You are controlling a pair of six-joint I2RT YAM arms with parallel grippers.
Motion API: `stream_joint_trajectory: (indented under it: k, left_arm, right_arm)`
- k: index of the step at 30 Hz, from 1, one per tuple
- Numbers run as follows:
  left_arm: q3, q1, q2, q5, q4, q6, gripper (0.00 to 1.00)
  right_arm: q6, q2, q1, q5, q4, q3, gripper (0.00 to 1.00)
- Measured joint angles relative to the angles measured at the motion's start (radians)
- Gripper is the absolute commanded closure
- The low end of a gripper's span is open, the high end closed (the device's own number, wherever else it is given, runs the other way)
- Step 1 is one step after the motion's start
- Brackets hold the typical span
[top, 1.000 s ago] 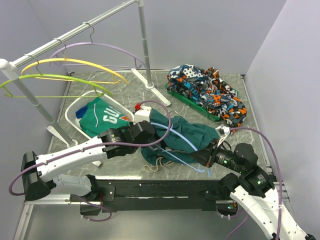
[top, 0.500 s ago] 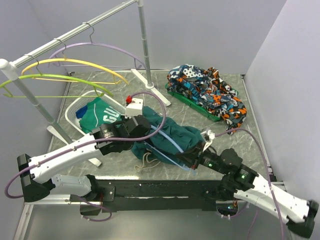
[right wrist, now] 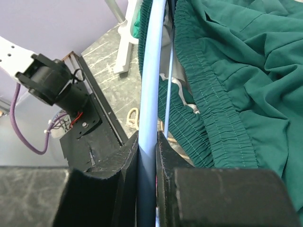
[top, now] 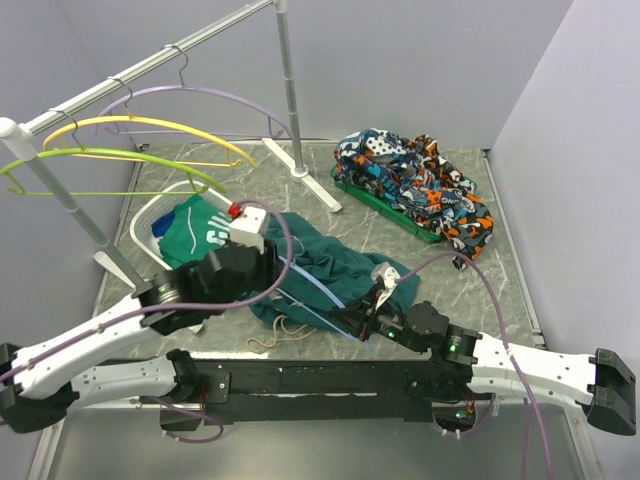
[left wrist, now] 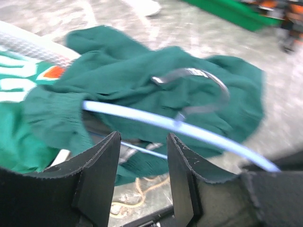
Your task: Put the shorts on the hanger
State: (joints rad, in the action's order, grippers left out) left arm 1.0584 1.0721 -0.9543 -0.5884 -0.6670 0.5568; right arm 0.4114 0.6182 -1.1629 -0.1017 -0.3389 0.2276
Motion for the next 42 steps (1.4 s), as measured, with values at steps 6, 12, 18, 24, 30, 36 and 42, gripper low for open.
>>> stream_joint_trajectory:
  k: [6, 12, 18, 24, 30, 36, 42]
  left_arm:
    - [-0.109, 0.000, 0.172, 0.204, 0.145, -0.086, 0.35]
    - [-0.133, 0.000, 0.133, 0.248, 0.292, -0.122, 0.31]
    - [-0.168, 0.001, 0.030, 0.200, 0.405, -0.127, 0.30]
    - [-0.170, 0.001, -0.010, 0.167, 0.507, -0.127, 0.36]
    - [-0.191, 0.001, -0.031, 0.137, 0.581, -0.127, 0.62]
    - [-0.235, 0.000, -0.032, 0.114, 0.630, -0.148, 0.99]
    - [-0.237, 0.001, -0.031, 0.098, 0.652, -0.161, 0.99]
  right_arm:
    - [-0.011, 0.027, 0.000, -0.007, -0.023, 0.000, 1.00]
    - [-0.012, 0.047, 0.000, -0.006, -0.040, 0.000, 1.00]
    - [-0.013, 0.060, -0.005, -0.007, -0.051, 0.001, 1.00]
    - [-0.013, 0.067, -0.010, -0.011, -0.051, 0.002, 1.00]
    - [-0.013, 0.071, -0.019, -0.022, -0.050, 0.002, 1.00]
    - [-0.013, 0.071, -0.027, -0.038, -0.036, 0.006, 1.00]
    - [0.007, 0.066, -0.033, -0.075, 0.042, 0.060, 0.43]
